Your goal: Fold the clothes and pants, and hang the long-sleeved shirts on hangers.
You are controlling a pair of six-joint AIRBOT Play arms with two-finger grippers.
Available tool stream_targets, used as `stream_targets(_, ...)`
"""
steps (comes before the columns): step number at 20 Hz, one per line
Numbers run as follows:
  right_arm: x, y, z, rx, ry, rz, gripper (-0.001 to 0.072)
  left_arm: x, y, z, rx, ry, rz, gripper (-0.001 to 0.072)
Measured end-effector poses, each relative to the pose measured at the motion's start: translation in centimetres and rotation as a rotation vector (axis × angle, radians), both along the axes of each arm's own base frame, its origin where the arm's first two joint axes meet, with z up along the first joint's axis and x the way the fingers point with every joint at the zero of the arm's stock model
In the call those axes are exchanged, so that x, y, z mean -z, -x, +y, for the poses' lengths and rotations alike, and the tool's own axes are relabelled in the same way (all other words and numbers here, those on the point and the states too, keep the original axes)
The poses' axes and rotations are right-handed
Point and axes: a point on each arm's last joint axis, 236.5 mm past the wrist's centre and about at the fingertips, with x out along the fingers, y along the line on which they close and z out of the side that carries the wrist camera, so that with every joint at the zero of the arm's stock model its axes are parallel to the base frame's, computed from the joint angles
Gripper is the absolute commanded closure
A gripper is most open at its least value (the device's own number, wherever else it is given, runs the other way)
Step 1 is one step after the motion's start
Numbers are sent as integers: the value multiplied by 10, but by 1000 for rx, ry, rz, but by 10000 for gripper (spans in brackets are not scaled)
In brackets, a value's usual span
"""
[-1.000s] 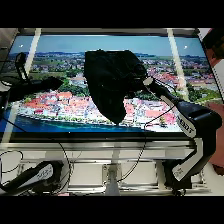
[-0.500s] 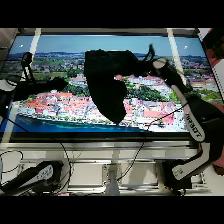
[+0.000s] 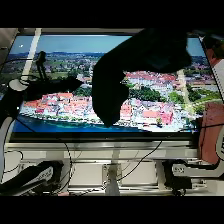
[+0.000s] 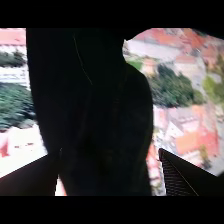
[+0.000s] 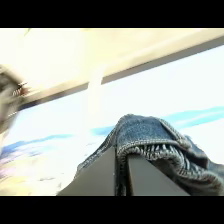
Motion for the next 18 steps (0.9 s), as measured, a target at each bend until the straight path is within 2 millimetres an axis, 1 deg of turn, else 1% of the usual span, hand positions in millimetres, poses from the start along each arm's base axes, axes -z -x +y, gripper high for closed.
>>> stream_targets(1,-3,9,-21,30,34,5,678,5,7,-15,24,6,12,12)
stream_targets(2,-3,19,-41,50,70,23,679,12,14,-30,44,8,22,12)
stream_targets(3,3,29,-60,60,116,53,679,17,20,-43,58,9,28,12)
stream_targets(5,24,51,-88,48,211,146,678,29,29,-63,69,-3,26,12)
stream_targets(6,36,62,-98,28,250,197,678,35,31,-70,60,-9,24,12)
stream_targets(8,59,85,-112,-20,312,298,678,44,32,-77,28,-16,24,12)
stream_targets(10,76,99,-120,-55,338,364,678,54,30,-77,-20,-14,43,12)
stream_targets(13,90,109,-125,-85,350,413,678,76,29,-66,-74,-40,103,12)
stream_targets(16,93,110,-127,-91,355,419,678,109,30,-51,-98,-97,181,12)
stream_targets(18,94,110,-129,-90,360,420,678,130,31,-45,-101,-128,228,11)
